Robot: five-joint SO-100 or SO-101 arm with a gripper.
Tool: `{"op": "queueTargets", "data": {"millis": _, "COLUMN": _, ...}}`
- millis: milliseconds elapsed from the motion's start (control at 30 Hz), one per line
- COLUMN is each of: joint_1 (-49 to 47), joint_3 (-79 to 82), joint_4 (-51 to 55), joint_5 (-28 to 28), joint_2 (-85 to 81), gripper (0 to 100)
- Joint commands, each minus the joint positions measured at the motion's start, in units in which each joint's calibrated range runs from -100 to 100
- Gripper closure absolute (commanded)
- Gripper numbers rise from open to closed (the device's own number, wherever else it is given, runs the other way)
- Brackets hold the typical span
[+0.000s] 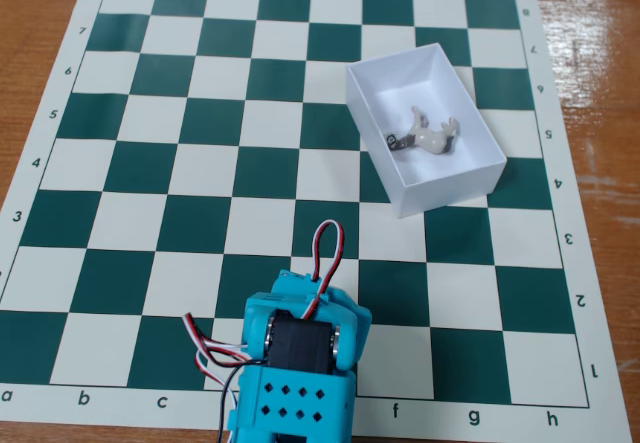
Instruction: Grab the toy horse and put it in the box.
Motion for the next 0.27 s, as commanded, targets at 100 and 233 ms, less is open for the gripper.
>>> {"op": "queueTargets", "data": {"millis": 100, "joint_1": 0.40, "joint_3": 0.36, "joint_4": -0.37, "joint_5": -0.13, "joint_2": -0.26, "gripper": 100}}
{"op": "queueTargets", "data": {"millis": 233, "joint_1": 0.40, "joint_3": 0.36, "joint_4": -0.37, "joint_5": -0.18, "joint_2": -0.26, "gripper": 100}}
